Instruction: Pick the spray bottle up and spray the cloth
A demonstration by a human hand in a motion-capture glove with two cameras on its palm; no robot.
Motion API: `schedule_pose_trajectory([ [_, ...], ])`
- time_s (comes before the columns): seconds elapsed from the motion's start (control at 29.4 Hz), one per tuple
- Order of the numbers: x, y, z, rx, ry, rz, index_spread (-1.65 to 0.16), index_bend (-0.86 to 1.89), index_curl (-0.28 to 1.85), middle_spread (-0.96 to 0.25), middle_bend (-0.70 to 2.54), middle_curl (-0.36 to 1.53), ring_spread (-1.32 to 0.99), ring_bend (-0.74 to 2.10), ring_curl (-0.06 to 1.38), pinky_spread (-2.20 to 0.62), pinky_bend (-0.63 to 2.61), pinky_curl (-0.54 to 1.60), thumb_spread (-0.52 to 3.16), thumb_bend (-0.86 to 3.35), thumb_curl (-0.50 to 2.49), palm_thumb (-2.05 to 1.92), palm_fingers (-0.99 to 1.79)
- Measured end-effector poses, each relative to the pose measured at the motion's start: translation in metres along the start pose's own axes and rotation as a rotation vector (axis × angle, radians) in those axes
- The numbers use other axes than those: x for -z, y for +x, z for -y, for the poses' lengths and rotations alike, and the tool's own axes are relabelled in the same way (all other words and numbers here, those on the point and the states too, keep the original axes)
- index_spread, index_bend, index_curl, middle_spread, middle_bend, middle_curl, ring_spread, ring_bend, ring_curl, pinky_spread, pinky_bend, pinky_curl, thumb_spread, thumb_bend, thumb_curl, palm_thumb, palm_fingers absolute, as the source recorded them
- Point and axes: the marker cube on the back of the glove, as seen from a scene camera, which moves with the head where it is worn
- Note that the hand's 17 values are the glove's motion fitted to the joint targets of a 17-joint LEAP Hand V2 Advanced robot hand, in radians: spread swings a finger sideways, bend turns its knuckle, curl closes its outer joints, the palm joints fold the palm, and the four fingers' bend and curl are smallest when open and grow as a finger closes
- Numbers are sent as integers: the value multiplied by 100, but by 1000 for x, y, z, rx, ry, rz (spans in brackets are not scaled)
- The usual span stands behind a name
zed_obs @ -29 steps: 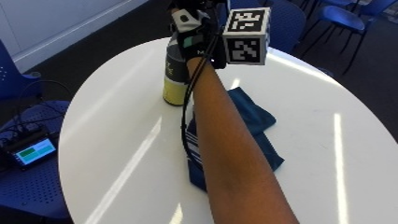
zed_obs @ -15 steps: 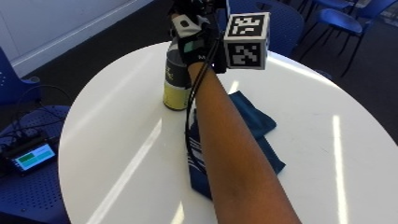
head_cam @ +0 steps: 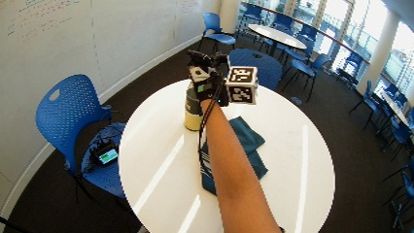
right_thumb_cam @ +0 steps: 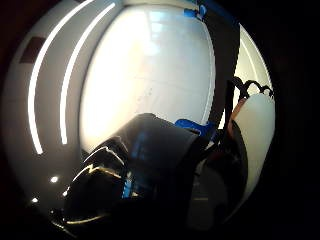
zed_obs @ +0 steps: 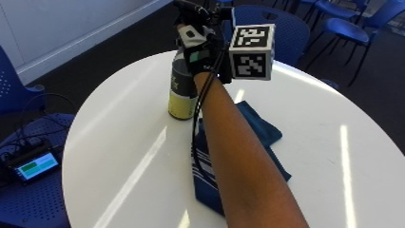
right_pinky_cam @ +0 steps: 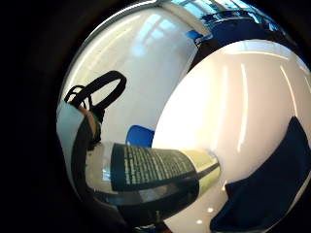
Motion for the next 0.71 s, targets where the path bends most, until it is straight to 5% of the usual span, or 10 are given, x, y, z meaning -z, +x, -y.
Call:
schedule_pose_trajectory([
  [0.71, -9, 20, -22, -2, -127, 37, -29, 20, 51, -23, 40, 46, -24, 55, 48, -14, 35, 43, 45, -3, 81, 88, 92],
])
